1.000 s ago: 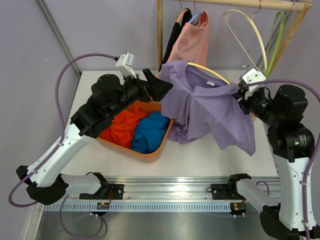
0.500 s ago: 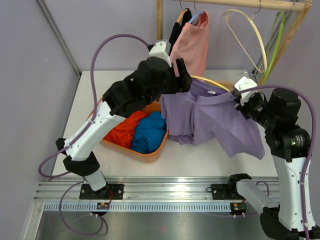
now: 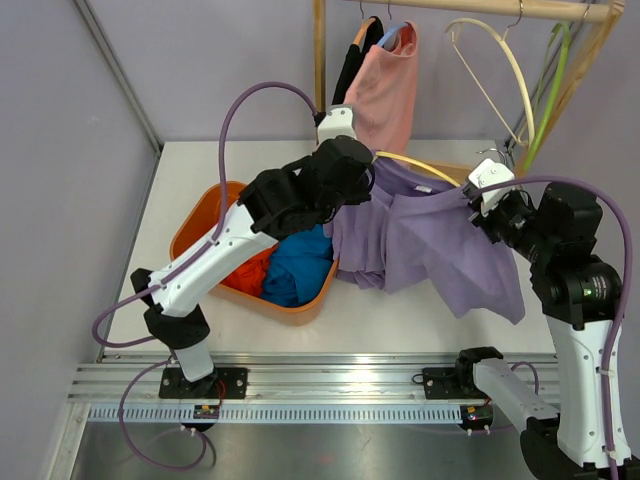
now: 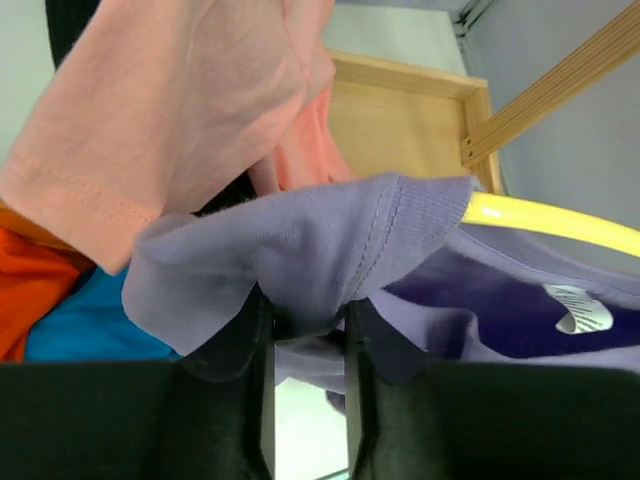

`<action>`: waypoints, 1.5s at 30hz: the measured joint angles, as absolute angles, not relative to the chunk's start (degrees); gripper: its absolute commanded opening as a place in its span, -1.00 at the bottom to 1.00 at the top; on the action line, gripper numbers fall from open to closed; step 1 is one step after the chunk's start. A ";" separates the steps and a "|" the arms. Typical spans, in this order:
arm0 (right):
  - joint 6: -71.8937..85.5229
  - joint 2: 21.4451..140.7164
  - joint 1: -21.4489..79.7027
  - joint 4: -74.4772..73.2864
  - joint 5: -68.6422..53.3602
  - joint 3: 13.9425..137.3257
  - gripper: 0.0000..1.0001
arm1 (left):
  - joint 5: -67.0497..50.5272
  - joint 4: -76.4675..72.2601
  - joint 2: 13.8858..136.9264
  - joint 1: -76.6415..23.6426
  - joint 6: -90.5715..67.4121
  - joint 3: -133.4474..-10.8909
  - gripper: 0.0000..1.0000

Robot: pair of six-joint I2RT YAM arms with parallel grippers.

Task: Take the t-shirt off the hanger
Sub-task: Remove the tshirt from the hanger

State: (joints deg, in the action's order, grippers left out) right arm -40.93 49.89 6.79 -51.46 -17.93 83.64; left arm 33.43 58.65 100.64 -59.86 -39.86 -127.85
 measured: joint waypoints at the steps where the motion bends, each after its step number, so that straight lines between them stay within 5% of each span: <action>1: -40.86 49.69 6.72 -51.44 -17.54 83.35 -1.00 | 33.52 57.93 100.64 -59.96 -40.14 -127.85 -0.94; 9: -40.47 48.03 6.66 -50.30 -15.05 79.79 -1.00 | 32.32 54.02 98.17 -60.03 -41.52 -123.92 -1.00; 19: -40.53 47.09 7.27 -50.30 -18.59 78.72 -1.00 | 19.33 44.12 87.46 -55.33 -42.72 -106.24 -0.55; 25: -40.88 46.48 7.27 -50.37 -19.00 78.50 -1.00 | 14.00 41.08 85.73 -53.41 -42.96 -102.59 -0.53; 29: -41.15 45.89 7.22 -50.33 -18.94 78.08 -1.00 | 11.44 40.60 85.58 -52.69 -42.57 -102.17 -0.12; 41: -42.57 45.12 7.11 -50.26 -17.85 76.69 -1.00 | 8.75 41.08 85.56 -51.03 -42.50 -102.30 -0.06; 45: -43.64 45.15 7.07 -50.98 -17.39 76.16 -1.00 | 8.82 41.04 85.58 -50.41 -42.54 -103.18 -0.32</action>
